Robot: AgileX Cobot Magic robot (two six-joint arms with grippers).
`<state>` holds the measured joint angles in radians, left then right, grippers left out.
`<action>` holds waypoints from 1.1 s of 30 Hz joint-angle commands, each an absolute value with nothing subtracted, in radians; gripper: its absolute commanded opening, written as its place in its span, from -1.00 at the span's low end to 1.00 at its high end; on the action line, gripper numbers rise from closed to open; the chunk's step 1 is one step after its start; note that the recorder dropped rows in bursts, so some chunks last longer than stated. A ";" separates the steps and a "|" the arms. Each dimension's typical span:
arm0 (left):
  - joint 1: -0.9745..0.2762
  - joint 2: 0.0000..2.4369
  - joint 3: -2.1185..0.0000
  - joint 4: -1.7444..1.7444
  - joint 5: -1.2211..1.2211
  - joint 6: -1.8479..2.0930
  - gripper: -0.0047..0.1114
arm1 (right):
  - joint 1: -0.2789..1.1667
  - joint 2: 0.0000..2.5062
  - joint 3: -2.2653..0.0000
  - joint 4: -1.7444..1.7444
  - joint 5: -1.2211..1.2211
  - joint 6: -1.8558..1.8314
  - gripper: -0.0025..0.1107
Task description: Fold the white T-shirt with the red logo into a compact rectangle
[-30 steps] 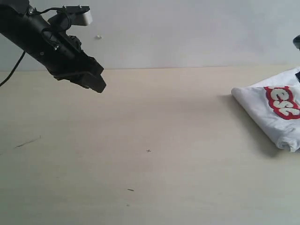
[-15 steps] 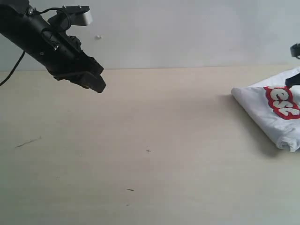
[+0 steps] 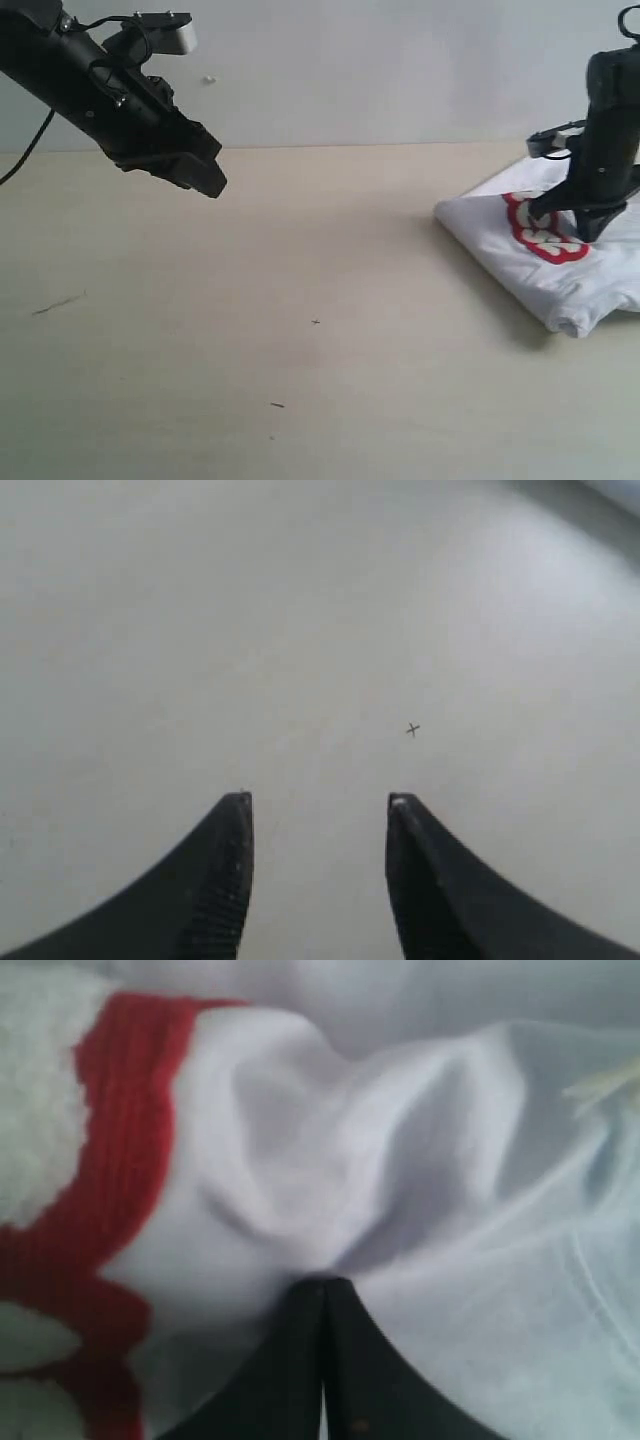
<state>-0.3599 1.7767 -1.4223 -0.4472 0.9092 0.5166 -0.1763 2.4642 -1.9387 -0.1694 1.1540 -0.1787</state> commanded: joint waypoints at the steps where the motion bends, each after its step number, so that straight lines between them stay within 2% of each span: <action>1: -0.359 1.774 -1.419 -0.460 0.895 0.515 -0.18 | -0.058 2.544 -1.901 0.154 1.221 -0.208 -0.96; 15: -0.359 1.774 -1.419 -0.456 0.896 0.517 -0.18 | 0.297 2.502 -1.866 0.261 0.967 -0.123 -0.96; 23: -0.359 1.778 -1.351 -0.530 0.922 0.660 -0.19 | 0.305 2.355 -1.871 0.247 0.940 -0.109 -0.96; 25: -0.359 1.792 -1.313 -0.585 0.922 0.750 -0.29 | 0.277 2.320 -1.871 0.215 0.940 -0.082 -0.96; 27: -0.365 1.807 -1.283 -0.638 0.922 0.843 -0.48 | 0.247 2.296 -1.871 0.210 0.943 -0.076 -0.96; 30: -0.402 1.842 -1.254 -0.707 0.897 0.963 -0.92 | 0.201 2.273 -1.871 0.210 0.946 -0.076 -0.96; 33: -0.463 1.902 -1.254 -0.724 0.801 0.979 -0.92 | 0.159 2.269 -1.871 0.208 0.931 -0.078 -0.96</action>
